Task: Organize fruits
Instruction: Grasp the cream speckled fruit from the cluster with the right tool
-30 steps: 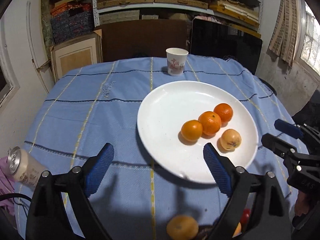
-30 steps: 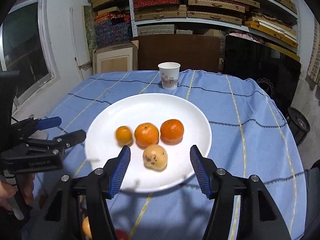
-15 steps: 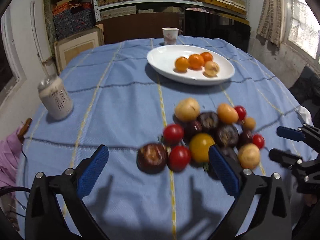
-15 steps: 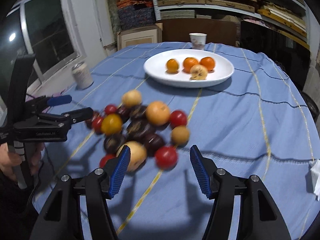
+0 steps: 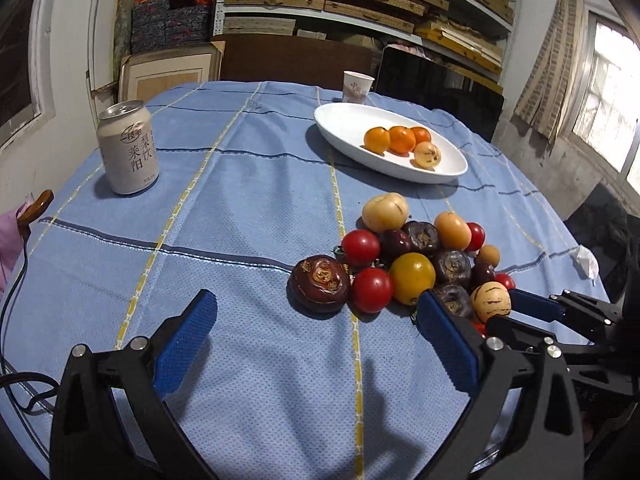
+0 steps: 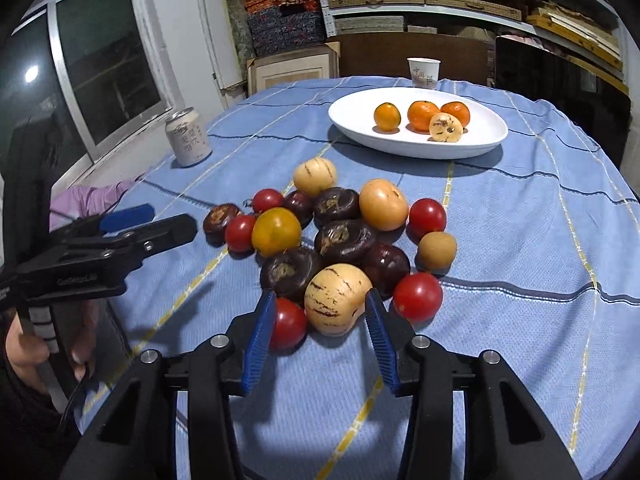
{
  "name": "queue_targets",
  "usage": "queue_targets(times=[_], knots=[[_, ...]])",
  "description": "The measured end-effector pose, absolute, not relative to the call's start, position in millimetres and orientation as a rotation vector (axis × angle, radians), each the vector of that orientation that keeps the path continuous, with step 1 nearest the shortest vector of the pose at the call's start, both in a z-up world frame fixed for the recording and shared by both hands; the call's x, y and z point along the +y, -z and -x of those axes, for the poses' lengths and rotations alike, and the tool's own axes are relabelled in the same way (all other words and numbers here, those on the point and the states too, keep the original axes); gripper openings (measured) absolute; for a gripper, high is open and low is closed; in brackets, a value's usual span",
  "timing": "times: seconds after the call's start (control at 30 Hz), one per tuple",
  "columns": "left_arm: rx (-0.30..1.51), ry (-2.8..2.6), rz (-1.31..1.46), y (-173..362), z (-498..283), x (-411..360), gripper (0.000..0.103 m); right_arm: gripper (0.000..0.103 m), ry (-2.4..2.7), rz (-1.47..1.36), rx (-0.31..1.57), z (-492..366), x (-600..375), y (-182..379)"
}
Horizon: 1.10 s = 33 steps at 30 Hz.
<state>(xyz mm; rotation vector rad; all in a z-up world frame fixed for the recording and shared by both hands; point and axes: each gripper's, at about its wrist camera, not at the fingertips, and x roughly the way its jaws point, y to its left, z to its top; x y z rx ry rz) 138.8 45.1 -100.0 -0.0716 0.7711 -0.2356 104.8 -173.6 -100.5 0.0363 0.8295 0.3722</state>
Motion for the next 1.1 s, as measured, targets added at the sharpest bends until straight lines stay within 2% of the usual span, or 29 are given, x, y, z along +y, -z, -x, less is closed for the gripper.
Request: queue_targets(times=[0.2,0.27,0.33,0.43,0.47,0.53,0.77,0.93,1.1], knots=[[0.78,0.23,0.111,100.7,-142.0,50.9,0.098,0.046,-0.36,-0.075,0.853,-110.4,-176.8,103.3],[0.774,0.23,0.104,100.4,-141.2,51.0,0.098,0.049,-0.357,-0.093,0.861,-112.2,-179.3,104.6],[0.774,0.234,0.098,100.8,-141.5,49.8,0.098,0.058,-0.348,-0.12,0.876,-115.9,-183.3,107.0],[0.778,0.236,0.106,102.0,-142.6,50.5,0.098,0.059,-0.363,-0.169,0.902,-123.4,-186.7,111.5],[0.78,0.234,0.109,102.2,-142.9,50.7,0.098,0.055,-0.374,-0.182,0.911,-125.6,-186.9,113.4],[0.78,0.233,0.112,102.3,-142.8,50.7,0.098,0.038,-0.405,-0.202,0.912,-126.4,-187.0,114.3],[0.788,0.277,0.073,102.5,-139.0,41.4,0.098,0.037,-0.456,-0.119,0.764,-91.0,-184.5,96.6],[0.808,0.369,-0.128,109.2,-108.1,-8.8,0.098,0.037,-0.397,-0.082,0.706,-71.4,-211.7,93.2],[0.746,0.414,-0.286,111.1,-77.3,-53.2,0.098,0.037,-0.344,-0.115,0.701,-64.2,-246.1,97.0]])
